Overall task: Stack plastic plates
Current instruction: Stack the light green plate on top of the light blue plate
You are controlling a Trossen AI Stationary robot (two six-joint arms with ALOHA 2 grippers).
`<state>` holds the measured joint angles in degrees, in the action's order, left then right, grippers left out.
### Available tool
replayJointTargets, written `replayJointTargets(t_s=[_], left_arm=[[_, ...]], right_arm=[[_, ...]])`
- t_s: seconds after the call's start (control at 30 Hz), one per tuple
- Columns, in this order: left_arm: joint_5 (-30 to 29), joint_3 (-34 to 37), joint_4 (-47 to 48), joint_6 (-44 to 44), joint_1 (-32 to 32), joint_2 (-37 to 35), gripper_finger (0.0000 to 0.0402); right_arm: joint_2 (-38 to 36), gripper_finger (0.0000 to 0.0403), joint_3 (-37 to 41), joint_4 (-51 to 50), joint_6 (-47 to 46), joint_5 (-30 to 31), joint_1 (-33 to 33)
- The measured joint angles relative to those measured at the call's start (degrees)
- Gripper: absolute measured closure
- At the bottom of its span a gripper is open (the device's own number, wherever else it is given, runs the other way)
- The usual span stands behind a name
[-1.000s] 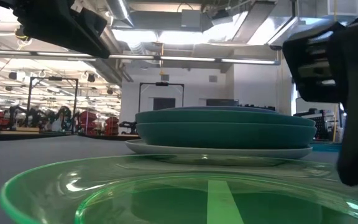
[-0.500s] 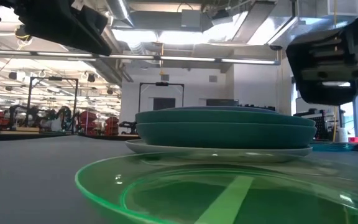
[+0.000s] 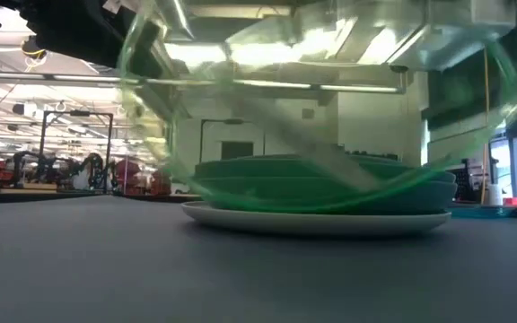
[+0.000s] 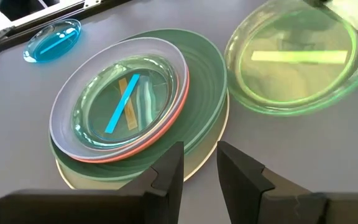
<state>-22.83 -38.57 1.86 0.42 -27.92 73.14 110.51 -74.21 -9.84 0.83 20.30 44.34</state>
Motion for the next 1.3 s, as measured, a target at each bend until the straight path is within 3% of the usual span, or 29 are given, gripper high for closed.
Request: replayJointTargets(t_s=[0.2, 0.4, 0.63, 0.83, 1.1, 1.3], left_arm=[[0.0, 0.0, 0.0, -0.7, 0.0, 0.0, 0.0311], [0.0, 0.0, 0.0, -1.7, 0.0, 0.0, 0.0311], [0.0, 0.0, 0.0, -1.7, 0.0, 0.0, 0.0311], [0.0, 0.0, 0.0, -1.7, 0.0, 0.0, 0.0311], [0.0, 0.0, 0.0, -1.7, 0.0, 0.0, 0.0311], [0.0, 0.0, 0.0, -1.7, 0.0, 0.0, 0.0311]], right_arm=[[-2.2, 0.0401, -11.4, -13.9, -1.9, 3.7, -0.8], [-2.4, 0.0402, -20.3, -27.0, -2.2, 11.8, -1.0], [-2.4, 0.0402, -20.4, -40.7, -8.4, 22.7, -3.7], [-2.3, 0.0402, -13.6, -39.3, -11.1, 21.5, -9.0], [-2.3, 0.0402, -3.2, -26.8, -11.1, 13.5, -15.9], [-2.4, 0.0402, 0.1, -21.9, -11.2, 5.2, -19.7]])
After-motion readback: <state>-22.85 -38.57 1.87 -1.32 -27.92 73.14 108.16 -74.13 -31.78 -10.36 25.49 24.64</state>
